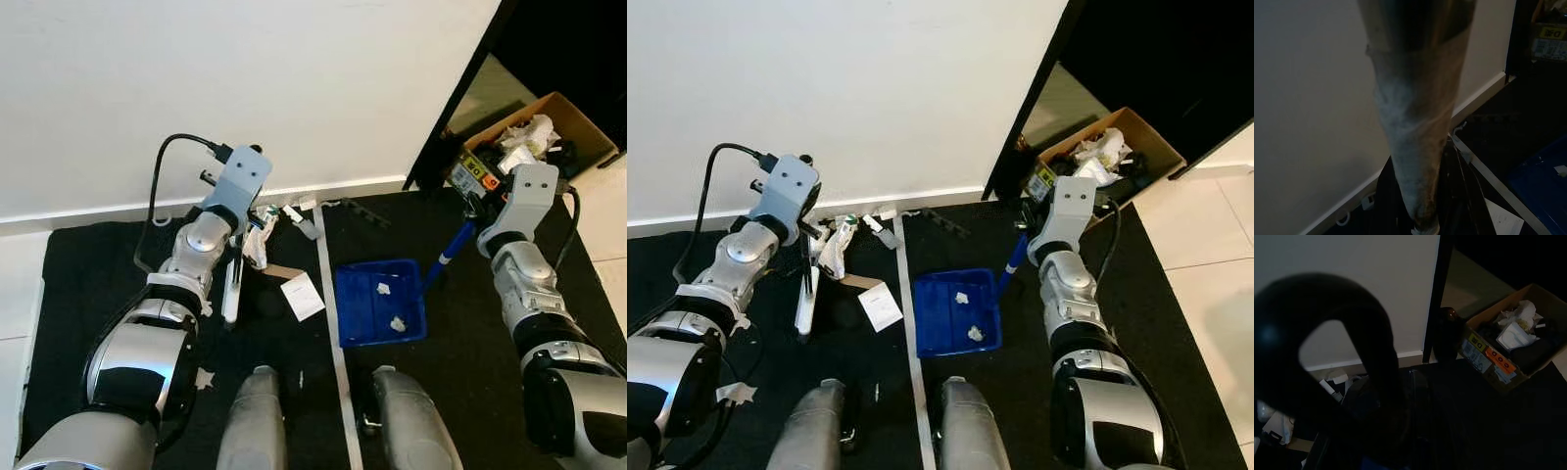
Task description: Sweep floor
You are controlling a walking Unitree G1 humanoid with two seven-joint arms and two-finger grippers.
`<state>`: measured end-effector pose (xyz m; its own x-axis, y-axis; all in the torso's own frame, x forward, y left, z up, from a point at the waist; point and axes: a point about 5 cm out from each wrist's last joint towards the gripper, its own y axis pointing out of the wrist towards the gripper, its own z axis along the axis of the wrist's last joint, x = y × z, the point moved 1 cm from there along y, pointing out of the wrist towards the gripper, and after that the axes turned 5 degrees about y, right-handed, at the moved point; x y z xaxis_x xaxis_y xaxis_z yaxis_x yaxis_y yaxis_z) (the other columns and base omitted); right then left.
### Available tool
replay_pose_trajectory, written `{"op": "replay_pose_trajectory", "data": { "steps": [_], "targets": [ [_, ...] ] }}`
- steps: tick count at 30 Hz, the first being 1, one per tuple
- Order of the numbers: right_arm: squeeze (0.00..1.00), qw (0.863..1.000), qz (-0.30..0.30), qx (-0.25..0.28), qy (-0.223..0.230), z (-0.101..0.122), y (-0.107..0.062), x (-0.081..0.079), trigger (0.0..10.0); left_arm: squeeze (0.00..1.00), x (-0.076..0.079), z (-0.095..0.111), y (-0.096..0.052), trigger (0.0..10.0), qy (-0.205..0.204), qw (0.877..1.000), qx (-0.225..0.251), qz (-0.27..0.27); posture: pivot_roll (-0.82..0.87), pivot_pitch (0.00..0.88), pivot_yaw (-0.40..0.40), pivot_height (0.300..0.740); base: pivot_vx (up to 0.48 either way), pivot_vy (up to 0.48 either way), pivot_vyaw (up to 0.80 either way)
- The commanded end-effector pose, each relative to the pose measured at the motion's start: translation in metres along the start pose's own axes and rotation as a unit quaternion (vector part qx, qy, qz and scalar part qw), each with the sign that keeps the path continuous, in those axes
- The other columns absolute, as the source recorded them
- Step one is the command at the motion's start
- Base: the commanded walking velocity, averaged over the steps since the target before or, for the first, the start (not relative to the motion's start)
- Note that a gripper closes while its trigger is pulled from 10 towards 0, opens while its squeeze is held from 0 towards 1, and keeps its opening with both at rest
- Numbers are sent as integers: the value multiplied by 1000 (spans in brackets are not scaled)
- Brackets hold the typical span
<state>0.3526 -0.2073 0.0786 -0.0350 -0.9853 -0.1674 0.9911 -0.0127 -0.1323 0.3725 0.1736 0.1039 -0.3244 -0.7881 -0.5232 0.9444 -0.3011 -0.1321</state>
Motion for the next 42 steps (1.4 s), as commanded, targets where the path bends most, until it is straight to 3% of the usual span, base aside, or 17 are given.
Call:
{"op": "replay_pose_trajectory", "data": {
  "steps": [1, 8, 10, 13, 18, 19, 25, 26, 28, 30, 33, 34, 35, 36, 38, 39, 42],
  "targets": [
    [0, 997, 52, -20, 57, -16, 0, -40, 10000, 0, 14, 8, 5, 10000, 3, 1000, 18, -23, -20, 227, -17, 740, 0, 0, 0],
    [0, 994, 92, -18, 61, -20, -2, -67, 10000, 0, 20, 10, 6, 10000, -4, 999, 23, -28, -21, 225, -20, 740, 0, 0, 0],
    [0, 991, 118, -22, 56, -25, -6, -79, 10000, 0, 27, 11, 7, 10000, -14, 999, 26, -39, -16, 225, -24, 740, 0, 0, 0],
    [0, 990, 131, -28, 51, -30, -9, -85, 10000, 0, 40, 15, 9, 10000, -32, 997, 33, -59, -11, 225, -31, 740, 0, 0, 0],
    [0, 993, 102, -42, 50, -36, -11, -73, 10000, 0, 99, 47, 20, 10000, -100, 983, 70, -135, -14, 224, -32, 740, 0, 0, 0],
    [0, 994, 84, -45, 47, -38, -11, -64, 10000, 0, 119, 67, 24, 10000, -141, 973, 92, -159, -18, 222, -28, 740, 0, 0, 0],
    [0, 996, 50, -48, 49, -39, -12, -47, 10000, 0, 136, 96, 29, 10000, -184, 958, 127, -179, -23, 216, -19, 740, 0, 0, 0],
    [0, 997, 38, -48, 52, -38, -12, -40, 10000, 0, 140, 109, 31, 10000, -199, 951, 146, -186, -24, 215, -17, 740, 0, 0, 0],
    [0, 997, 22, -45, 52, -37, -13, -30, 10000, 0, 136, 131, 34, 10000, -220, 940, 185, -182, -25, 211, -13, 740, 0, 0, 0],
    [0, 997, 19, -45, 52, -36, -13, -27, 10000, 0, 132, 138, 36, 10000, -226, 937, 198, -179, -25, 209, -11, 740, 0, 0, 0],
    [0, 998, 15, -42, 49, -35, -14, -22, 10000, 0, 103, 150, 40, 10000, -215, 936, 234, -153, -13, 201, -9, 740, 0, 0, 0],
    [0, 998, 15, -42, 49, -35, -14, -22, 10000, 0, 103, 150, 40, 10000, -215, 936, 234, -153, -13, 201, -9, 740, 0, 0, 0],
    [0, 998, 14, -40, 49, -34, -14, -20, 10000, 0, 86, 148, 41, 10000, -187, 941, 240, -146, -5, 198, -10, 740, 0, 0, 0],
    [0, 998, 14, -40, 49, -34, -14, -20, 10000, 0, 86, 148, 41, 10000, -187, 941, 240, -146, -5, 198, -10, 740, 0, 0, 0],
    [0, 998, 15, -39, 47, -34, -14, -18, 10000, 0, 67, 135, 40, 10000, -142, 952, 226, -153, 0, 193, -11, 740, 0, 0, 0],
    [0, 998, 15, -39, 47, -34, -14, -18, 10000, 0, 67, 135, 40, 10000, -142, 952, 226, -153, 0, 193, -11, 740, 0, 0, 0],
    [0, 997, 36, -28, 55, -25, -11, -19, 10000, 0, 33, 119, 35, 10000, -116, 960, 216, -138, 12, 185, -11, 740, 0, 0, 0]
  ]
}}
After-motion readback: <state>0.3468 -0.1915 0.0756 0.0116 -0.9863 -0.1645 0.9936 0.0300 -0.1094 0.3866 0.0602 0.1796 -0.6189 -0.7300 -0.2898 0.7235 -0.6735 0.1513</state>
